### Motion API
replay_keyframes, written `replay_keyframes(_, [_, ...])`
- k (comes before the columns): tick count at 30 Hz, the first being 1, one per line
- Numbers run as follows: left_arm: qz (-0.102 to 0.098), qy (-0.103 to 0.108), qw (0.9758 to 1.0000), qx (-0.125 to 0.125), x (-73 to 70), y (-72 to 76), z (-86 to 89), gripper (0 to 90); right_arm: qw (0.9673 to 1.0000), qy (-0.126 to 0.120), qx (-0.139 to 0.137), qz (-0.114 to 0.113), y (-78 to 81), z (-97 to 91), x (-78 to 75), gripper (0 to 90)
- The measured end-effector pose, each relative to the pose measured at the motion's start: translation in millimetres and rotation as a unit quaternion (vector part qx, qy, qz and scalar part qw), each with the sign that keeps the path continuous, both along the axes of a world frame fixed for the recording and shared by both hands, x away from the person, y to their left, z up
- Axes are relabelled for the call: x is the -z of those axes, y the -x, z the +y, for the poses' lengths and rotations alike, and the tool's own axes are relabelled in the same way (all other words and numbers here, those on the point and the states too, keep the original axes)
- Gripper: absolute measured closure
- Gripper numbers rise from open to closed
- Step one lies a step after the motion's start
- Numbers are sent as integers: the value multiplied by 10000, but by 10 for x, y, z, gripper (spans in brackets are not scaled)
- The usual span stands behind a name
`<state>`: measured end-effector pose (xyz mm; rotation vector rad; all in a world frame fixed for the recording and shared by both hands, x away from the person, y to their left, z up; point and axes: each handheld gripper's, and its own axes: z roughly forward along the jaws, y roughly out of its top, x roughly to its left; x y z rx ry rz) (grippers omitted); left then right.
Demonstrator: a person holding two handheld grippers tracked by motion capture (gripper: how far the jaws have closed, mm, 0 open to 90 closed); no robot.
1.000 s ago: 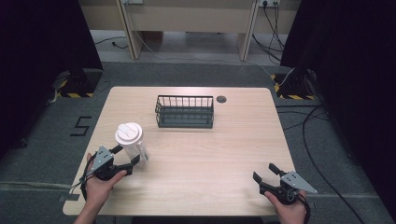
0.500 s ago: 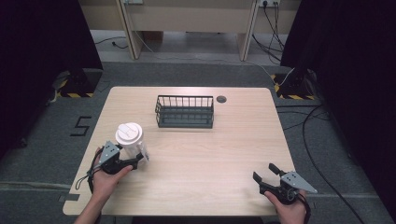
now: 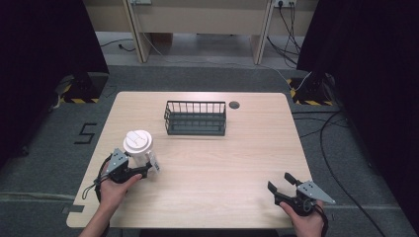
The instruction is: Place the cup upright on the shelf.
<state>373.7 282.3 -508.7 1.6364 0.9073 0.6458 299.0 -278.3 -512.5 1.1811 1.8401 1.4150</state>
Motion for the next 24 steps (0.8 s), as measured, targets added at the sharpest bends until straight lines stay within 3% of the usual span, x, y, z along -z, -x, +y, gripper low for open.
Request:
replay_keyframes(7, [-132, -1, 9999, 96, -123, -8, -82, 174, 10000, -53, -19, -9, 2, -7, 1, 231])
replay_keyframes(17, [-432, 226, 9985, 257, -477, -277, -320, 174, 9999, -99, -29, -16, 0, -19, 0, 231])
replay_keyframes(24, [-455, 269, 9982, 292, -584, -403, -423, 175, 9999, -134, -14, -13, -5, -28, 1, 231])
